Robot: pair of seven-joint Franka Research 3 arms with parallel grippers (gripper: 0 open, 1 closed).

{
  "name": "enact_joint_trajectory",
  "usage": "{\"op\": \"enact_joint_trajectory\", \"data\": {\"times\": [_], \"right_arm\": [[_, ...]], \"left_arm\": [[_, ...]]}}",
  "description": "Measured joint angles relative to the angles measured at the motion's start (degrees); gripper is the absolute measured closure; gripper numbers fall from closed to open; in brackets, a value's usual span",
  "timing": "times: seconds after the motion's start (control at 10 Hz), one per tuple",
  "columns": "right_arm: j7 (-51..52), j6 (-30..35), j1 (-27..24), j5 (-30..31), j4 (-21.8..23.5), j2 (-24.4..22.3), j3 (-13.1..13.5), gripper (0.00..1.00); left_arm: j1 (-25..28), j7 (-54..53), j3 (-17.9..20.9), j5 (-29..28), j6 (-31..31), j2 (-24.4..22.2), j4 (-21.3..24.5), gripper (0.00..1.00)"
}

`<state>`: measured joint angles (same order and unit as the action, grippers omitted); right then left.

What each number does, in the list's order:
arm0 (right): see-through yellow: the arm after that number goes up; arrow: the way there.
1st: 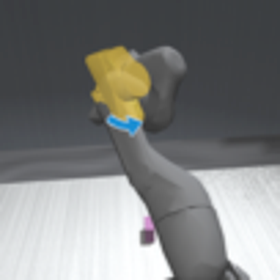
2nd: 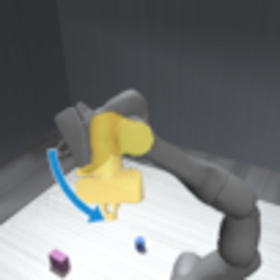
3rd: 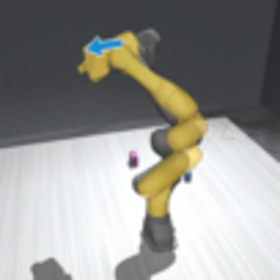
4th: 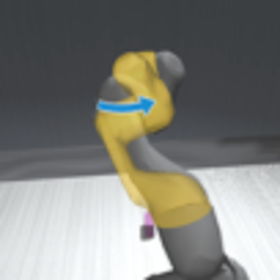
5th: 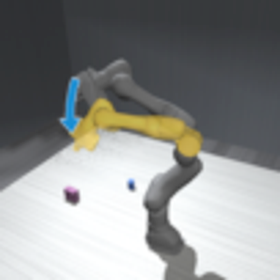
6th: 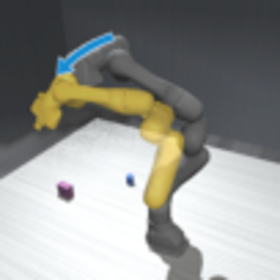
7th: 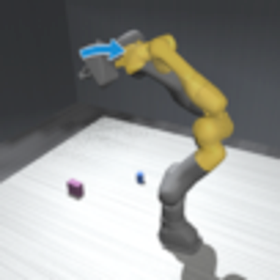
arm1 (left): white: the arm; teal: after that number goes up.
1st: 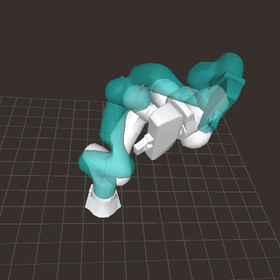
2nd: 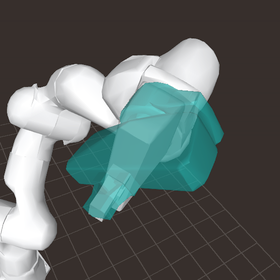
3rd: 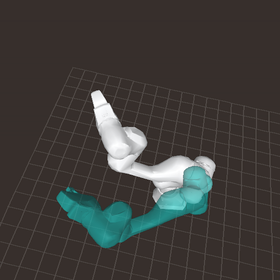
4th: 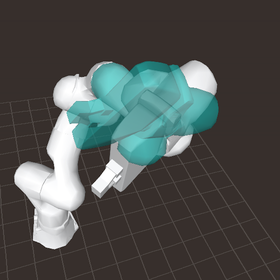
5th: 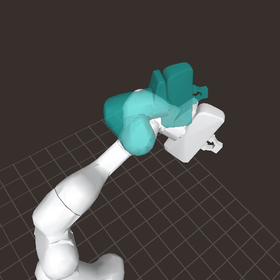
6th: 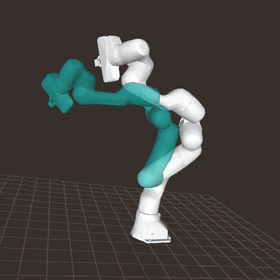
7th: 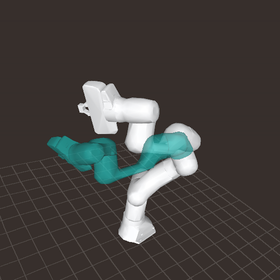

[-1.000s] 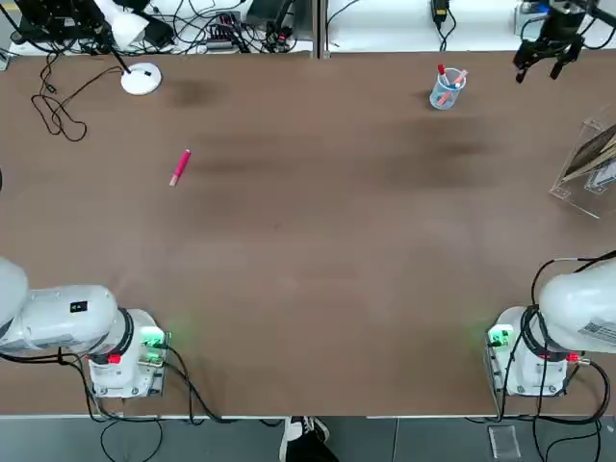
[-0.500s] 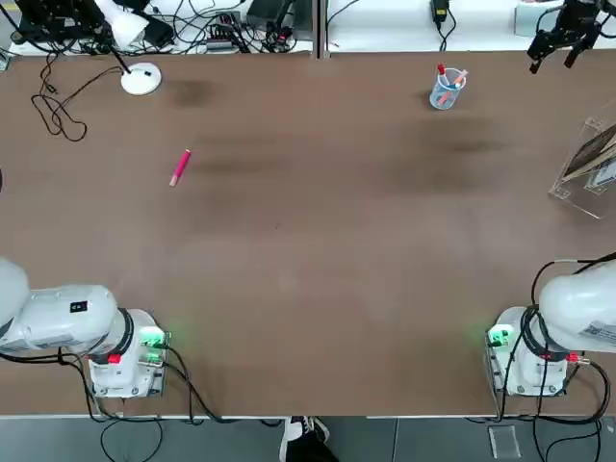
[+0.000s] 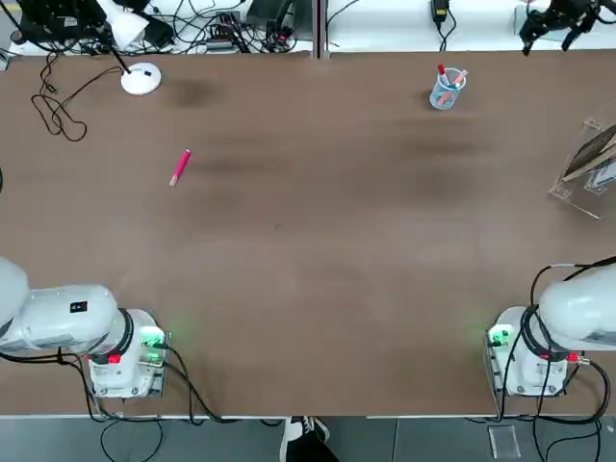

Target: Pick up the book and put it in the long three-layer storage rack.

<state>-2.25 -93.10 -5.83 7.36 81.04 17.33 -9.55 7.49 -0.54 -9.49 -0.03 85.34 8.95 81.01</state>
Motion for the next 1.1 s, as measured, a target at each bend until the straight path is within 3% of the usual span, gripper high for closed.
{"op": "enact_joint_trajectory", "data": {"times": [0.3, 1.1], "right_arm": [[-3.27, 0.07, 4.98, -0.04, 0.13, -3.47, 1.79, 0.0], [-1.95, 1.08, 5.09, -4.44, 1.2, -7.21, 4.25, 0.0]], "left_arm": [[-0.34, 2.61, -0.28, 0.0, 0.16, -0.01, -1.21, 0.0], [0.22, 2.92, -0.02, 0.18, 1.02, -0.02, -2.02, 0.0]]}}
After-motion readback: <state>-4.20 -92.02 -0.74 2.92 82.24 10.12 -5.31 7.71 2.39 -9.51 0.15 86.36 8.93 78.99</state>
